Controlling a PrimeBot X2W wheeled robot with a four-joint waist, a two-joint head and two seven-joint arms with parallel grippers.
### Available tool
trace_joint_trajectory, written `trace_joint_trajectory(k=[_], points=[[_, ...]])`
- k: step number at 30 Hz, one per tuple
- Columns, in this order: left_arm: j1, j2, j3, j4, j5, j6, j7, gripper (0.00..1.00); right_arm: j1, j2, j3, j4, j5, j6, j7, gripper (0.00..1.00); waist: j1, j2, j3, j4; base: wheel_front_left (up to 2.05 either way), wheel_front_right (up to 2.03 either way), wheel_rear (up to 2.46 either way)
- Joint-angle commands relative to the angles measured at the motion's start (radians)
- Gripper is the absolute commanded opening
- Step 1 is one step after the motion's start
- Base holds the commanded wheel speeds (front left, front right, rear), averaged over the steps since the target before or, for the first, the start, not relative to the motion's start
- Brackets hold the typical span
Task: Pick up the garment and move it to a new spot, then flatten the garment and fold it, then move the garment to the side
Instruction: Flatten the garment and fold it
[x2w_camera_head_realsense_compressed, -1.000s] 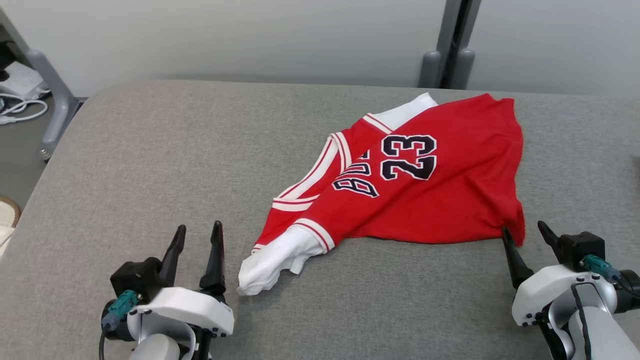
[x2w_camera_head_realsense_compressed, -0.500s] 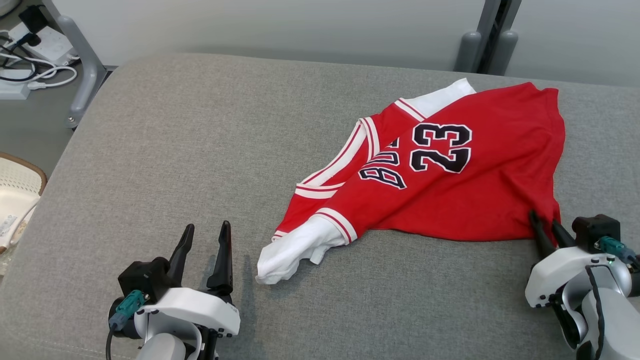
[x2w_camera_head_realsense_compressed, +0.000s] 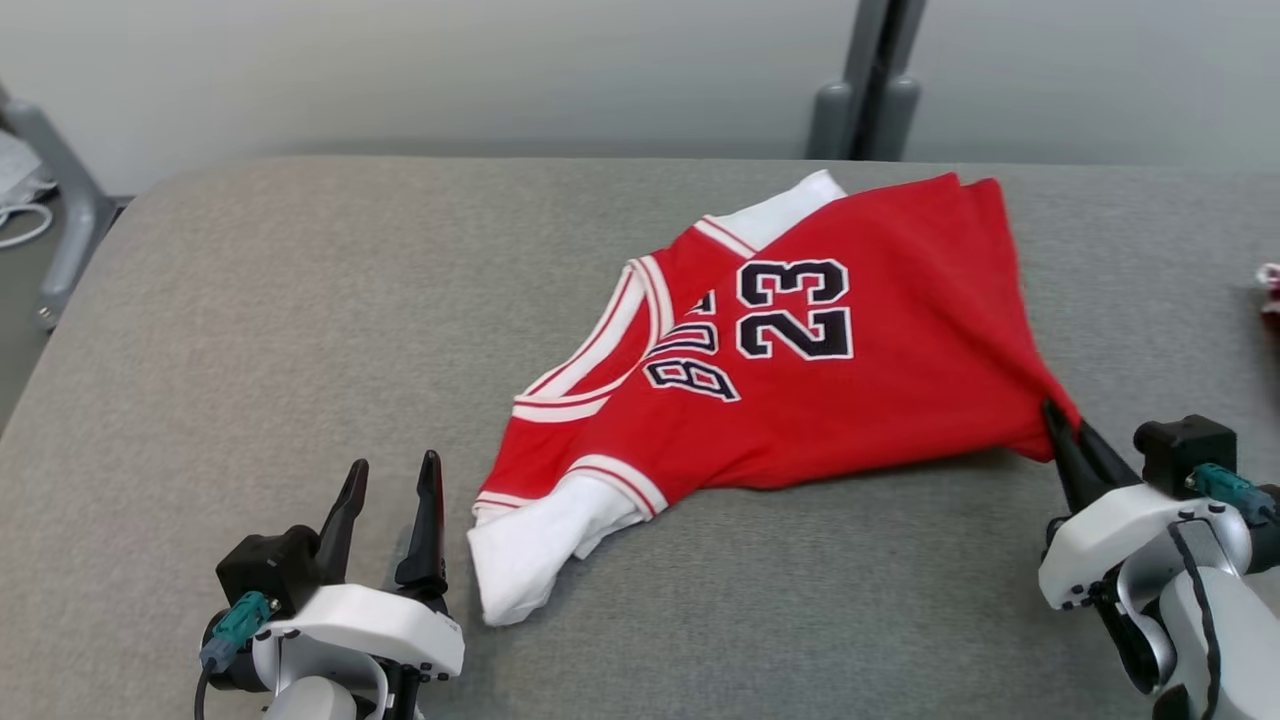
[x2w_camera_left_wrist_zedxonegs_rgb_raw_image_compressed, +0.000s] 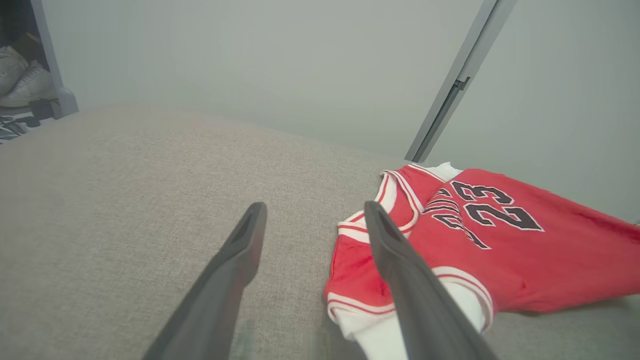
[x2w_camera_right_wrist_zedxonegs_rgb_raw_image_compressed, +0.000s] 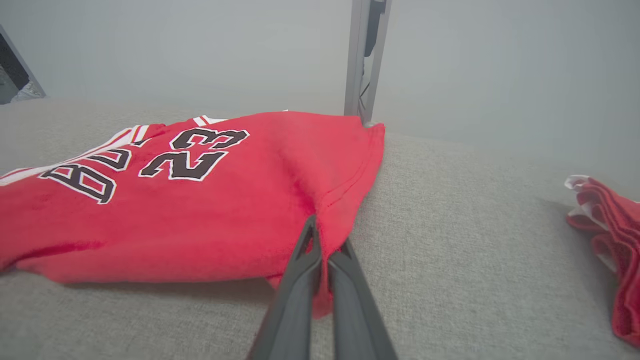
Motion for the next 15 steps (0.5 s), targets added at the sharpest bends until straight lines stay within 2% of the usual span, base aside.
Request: trace_joint_trajectory(k=[1,8,13,15], points=[[0.01,0.003,0.005,0.0,0.003,-0.003,-0.003,1.0,0.013,-0.017,0.009,-0.02,0.019,0.0,0.016,0.0,0.0,0.0,-0.021,-0.037,0.0,0.0,0.0],[0.013,0.001,0.005,0.007,0.007,-0.014,-0.003,1.0,0.101,-0.139,0.081,-0.255,0.166,0.0,0.207,0.0,0.0,0.0,-0.045,-0.095,0.0,0.0,0.0],[0.015,0.0,-0.025,0.007,-0.019,-0.014,-0.003,1.0,0.168,-0.22,0.048,-0.42,0.272,0.0,0.366,0.0,0.0,0.0,-0.049,-0.081,0.0,0.0,0.0],[0.012,0.0,-0.037,0.007,-0.02,-0.011,-0.003,1.0,0.174,-0.255,0.029,-0.458,0.27,0.0,0.417,0.0,0.0,0.0,-0.04,-0.061,0.0,0.0,0.0]])
